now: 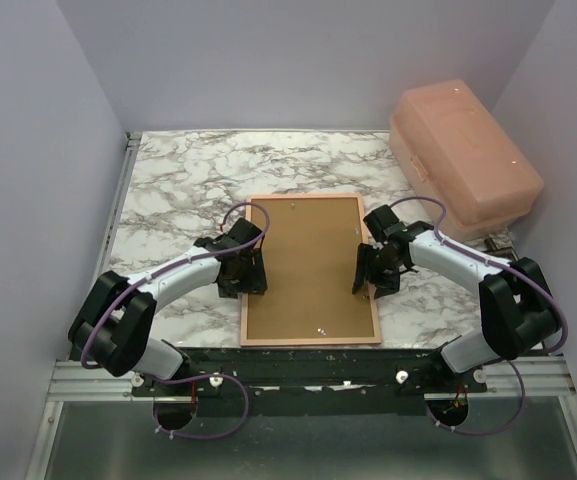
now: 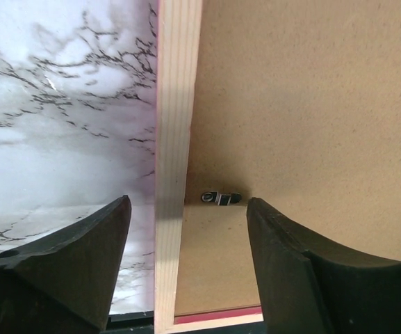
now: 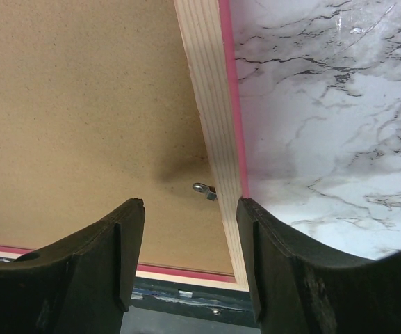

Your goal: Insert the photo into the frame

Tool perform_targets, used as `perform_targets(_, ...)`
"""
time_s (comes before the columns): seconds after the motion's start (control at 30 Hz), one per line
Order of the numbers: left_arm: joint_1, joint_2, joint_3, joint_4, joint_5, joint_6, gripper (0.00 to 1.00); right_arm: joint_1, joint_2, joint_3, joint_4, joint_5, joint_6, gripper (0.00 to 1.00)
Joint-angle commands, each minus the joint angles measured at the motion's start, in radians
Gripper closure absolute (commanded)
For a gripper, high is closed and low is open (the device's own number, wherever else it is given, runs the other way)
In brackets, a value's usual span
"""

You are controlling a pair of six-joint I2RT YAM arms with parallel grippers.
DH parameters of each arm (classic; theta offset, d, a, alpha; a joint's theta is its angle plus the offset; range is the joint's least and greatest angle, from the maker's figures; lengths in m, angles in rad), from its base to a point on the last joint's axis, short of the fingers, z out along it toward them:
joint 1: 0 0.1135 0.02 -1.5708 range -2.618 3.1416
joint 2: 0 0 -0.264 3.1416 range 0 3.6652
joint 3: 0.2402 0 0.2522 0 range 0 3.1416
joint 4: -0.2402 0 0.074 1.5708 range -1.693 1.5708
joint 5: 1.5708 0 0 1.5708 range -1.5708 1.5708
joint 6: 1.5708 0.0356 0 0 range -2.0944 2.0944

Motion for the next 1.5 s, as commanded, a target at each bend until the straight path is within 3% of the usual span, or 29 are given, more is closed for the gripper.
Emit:
perform_targets(0.0,0.022,0.008,0.035,0.006,-0.044,0.003,0.35,0.004,0.07,-0.06,0.087,-0.031,0.001,0.38)
perform_targets(0.6,0.056,0.082,0.068,-0.033,-0.046,0.066,0.37,0.005,0.099,-0.086,0.113,-0.052,-0.005,0.39)
perform_targets(0.9,0.032,0.045,-0.012,-0.016,0.006,0.063,0.52,0.005,0.116,-0.089,0.123,-0.057,-0.009,0.39)
perform_targets(1.27,-0.029,0.023,-0.035,-0.062,-0.02,0.048,0.53,0.005,0.125,-0.096,0.139,-0.071,-0.005,0.39)
perform_targets(1.33,-0.034,0.021,-0.042,-0.067,-0.026,0.044,0.62,0.005,0.125,-0.1,0.141,-0.075,-0.006,0.39)
perform_targets(1.47,-0.034,0.014,-0.058,-0.061,-0.035,0.029,0.66,0.005,0.122,-0.105,0.145,-0.08,-0.004,0.39)
